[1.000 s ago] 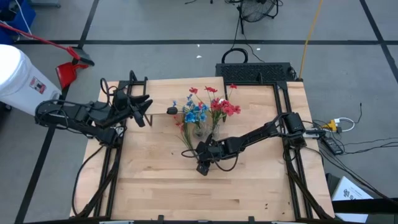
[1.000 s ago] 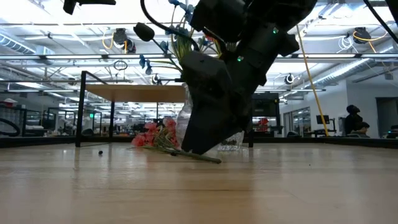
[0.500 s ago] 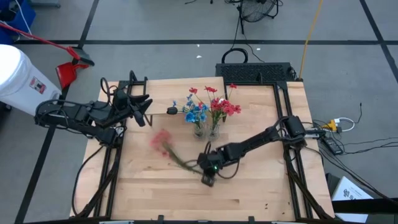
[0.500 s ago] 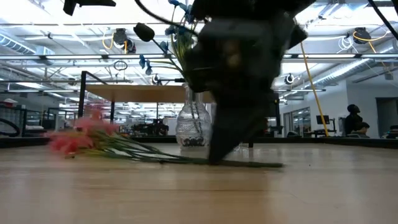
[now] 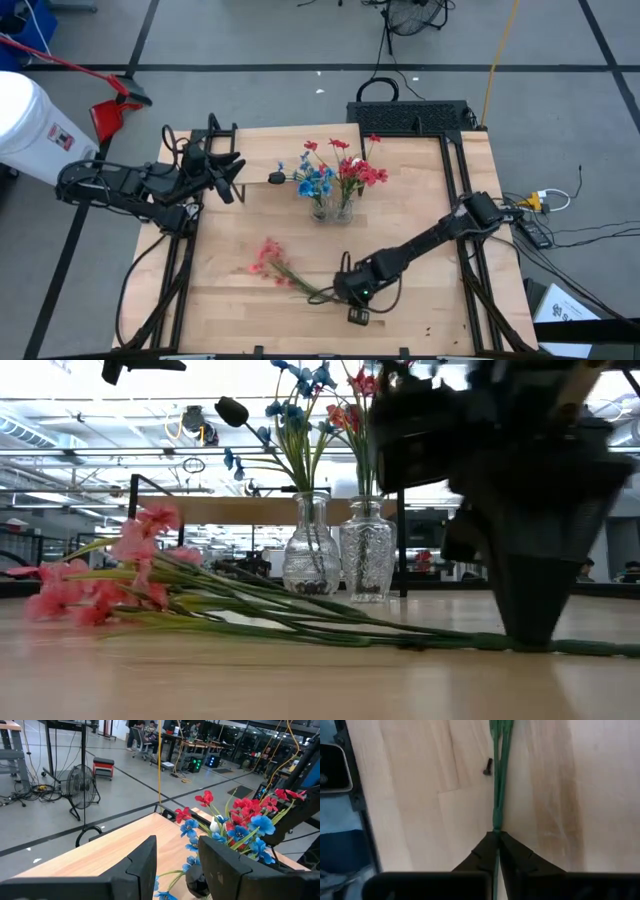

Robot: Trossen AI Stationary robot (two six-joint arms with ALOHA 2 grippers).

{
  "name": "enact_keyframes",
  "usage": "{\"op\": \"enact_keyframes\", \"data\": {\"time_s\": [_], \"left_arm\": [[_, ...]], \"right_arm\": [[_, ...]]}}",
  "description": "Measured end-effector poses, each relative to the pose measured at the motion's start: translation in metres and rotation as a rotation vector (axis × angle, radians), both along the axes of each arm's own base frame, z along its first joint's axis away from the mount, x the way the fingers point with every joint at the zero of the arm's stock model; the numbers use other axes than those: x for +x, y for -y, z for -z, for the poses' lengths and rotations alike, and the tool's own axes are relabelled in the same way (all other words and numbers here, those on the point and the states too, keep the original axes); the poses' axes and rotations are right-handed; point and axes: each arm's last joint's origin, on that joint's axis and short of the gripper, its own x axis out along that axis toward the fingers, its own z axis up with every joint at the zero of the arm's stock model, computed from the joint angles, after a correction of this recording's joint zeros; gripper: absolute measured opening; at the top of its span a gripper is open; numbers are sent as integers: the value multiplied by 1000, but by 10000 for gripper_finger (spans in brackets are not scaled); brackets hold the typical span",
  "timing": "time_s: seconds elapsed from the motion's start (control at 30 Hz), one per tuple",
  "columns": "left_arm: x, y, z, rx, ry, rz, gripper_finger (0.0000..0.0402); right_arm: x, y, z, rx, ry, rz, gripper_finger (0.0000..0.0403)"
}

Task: Pick and place flowers into a vace then onto a shelf
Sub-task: Put the pink flowers into the left transparent vase

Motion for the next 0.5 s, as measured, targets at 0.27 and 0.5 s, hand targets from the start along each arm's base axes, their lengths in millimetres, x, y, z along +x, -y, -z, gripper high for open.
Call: {"op": "enact_keyframes", "data": {"time_s": [0.27,0.5], "left_arm": [[0,0,0,-5,0,15,147],[0,0,0,-6,2,16,147]], "right_arm": [[-5,6,-51,-222,277,11,52],[5,19,-71,-244,419,17,125]]}}
